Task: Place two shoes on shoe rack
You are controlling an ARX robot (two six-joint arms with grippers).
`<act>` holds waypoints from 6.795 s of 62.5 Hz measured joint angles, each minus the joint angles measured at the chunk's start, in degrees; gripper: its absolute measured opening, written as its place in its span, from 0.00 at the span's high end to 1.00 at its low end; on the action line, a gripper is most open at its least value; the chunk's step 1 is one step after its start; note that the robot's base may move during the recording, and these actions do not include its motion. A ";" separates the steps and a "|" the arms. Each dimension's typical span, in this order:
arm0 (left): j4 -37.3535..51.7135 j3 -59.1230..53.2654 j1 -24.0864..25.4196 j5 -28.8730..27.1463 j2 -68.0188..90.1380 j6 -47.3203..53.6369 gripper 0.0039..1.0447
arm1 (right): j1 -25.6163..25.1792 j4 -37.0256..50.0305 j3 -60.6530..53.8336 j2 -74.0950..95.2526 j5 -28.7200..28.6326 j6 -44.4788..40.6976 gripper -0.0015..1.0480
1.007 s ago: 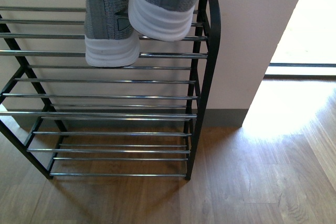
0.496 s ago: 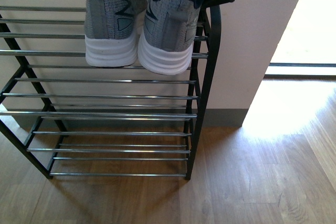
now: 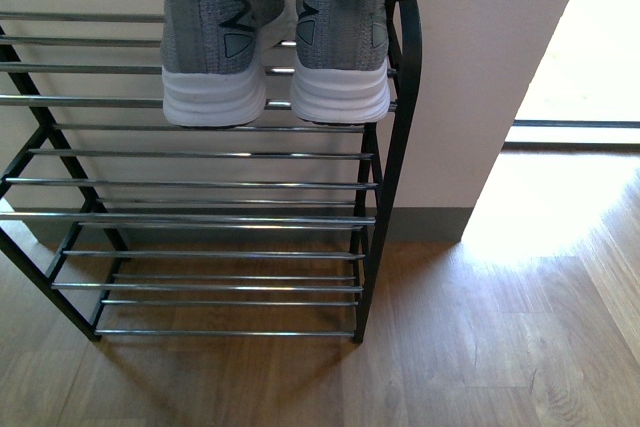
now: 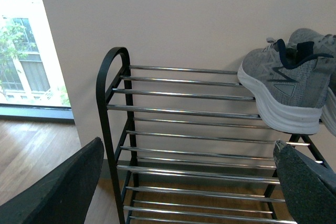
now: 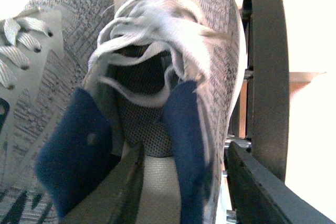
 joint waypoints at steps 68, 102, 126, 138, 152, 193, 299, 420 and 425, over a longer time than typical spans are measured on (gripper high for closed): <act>0.00 0.00 0.00 -0.02 0.00 0.00 0.09 | -36.98 64.63 -66.12 -44.06 -22.40 -16.35 0.09; 0.00 0.00 0.00 0.00 0.00 0.00 0.09 | -35.85 73.61 -86.55 -55.52 -23.78 -22.14 0.65; 0.00 0.00 0.00 -0.02 0.00 0.00 0.09 | -26.43 65.07 -95.43 -72.63 -14.73 -22.67 0.99; 0.00 0.00 0.00 -0.02 0.00 0.00 0.09 | -23.63 63.84 -98.77 -78.03 -11.82 -22.69 0.99; 0.00 0.00 0.00 0.00 0.00 0.02 0.09 | -18.14 56.43 -98.82 -86.07 -6.67 -22.69 0.99; 0.00 0.00 0.00 -0.02 0.00 0.00 0.09 | -18.03 39.06 -98.84 -104.00 -6.60 -22.69 0.99; 0.00 0.00 0.00 0.00 0.00 0.02 0.09 | -17.92 25.81 -98.82 -116.91 -6.45 -22.69 0.09; 0.00 0.00 0.00 0.02 -0.02 0.02 0.09 | -17.90 25.77 -98.82 -117.04 -6.29 -22.69 0.09; 0.00 0.00 0.00 -0.02 -0.02 0.02 0.09 | -17.90 25.73 -98.82 -117.00 -6.47 -22.69 0.09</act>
